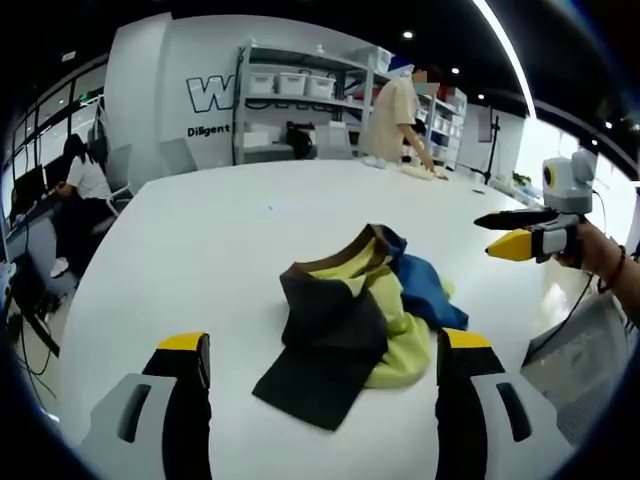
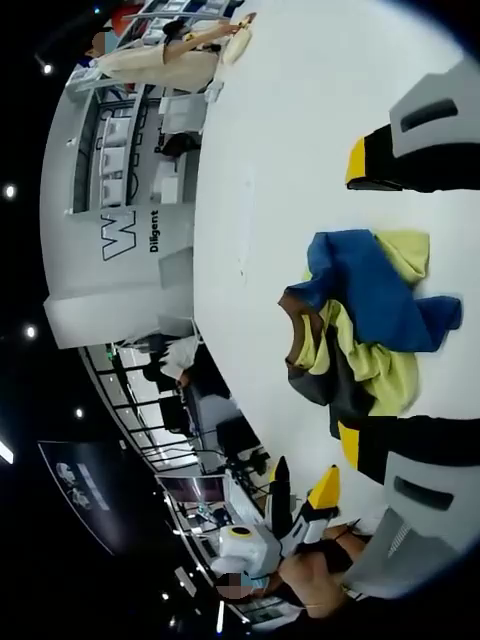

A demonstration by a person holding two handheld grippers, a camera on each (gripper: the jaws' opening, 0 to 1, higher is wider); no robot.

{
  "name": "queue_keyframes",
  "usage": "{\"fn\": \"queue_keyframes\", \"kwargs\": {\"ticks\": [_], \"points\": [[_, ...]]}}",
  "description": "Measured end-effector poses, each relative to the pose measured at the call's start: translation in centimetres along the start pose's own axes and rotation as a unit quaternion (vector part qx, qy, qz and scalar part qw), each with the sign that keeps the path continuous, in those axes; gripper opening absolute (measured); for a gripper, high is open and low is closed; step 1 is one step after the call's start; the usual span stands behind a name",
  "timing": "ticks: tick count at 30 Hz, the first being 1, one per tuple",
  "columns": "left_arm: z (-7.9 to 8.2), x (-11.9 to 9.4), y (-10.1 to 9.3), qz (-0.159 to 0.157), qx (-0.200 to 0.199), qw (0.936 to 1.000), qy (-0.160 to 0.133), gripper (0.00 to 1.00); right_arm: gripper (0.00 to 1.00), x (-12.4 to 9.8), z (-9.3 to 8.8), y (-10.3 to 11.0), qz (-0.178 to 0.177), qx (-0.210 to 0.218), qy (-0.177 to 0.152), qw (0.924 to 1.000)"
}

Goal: Fold the garment on the visible template until the final outline fits inside the template.

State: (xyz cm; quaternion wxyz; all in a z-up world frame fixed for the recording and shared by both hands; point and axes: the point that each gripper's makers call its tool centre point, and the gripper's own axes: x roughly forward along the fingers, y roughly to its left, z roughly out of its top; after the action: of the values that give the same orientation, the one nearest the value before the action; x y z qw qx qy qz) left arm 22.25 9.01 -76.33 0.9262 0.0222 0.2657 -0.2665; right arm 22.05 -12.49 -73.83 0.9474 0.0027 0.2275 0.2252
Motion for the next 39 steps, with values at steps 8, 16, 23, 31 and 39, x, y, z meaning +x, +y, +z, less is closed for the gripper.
{"fn": "queue_keyframes", "kwargs": {"ticks": [8,16,23,31,39], "points": [[1.2,1.3,1.7,0.001,0.005,1.0,0.003,0.84,0.88,1.6,1.4,-1.1,-0.004,-0.01,-0.008,0.9999],[1.2,2.7,2.5,-0.004,0.007,0.9999,0.011,0.81,0.86,2.7,1.9,-1.9,-0.002,-0.005,-0.01,0.9999],[0.9,4.6,3.2,-0.007,0.033,0.9993,0.017,0.75,0.84,4.3,2.0,-2.4,0.013,-0.011,-0.005,0.9998],[-0.3,6.7,2.7,-0.039,0.026,0.9979,0.044,0.62,0.73,6.6,1.0,-3.0,0.031,-0.029,0.008,0.9991],[-0.5,8.4,1.7,-0.074,0.017,0.9963,0.042,0.43,0.6,8.6,-0.1,-3.3,0.037,-0.048,0.021,0.998]]}}
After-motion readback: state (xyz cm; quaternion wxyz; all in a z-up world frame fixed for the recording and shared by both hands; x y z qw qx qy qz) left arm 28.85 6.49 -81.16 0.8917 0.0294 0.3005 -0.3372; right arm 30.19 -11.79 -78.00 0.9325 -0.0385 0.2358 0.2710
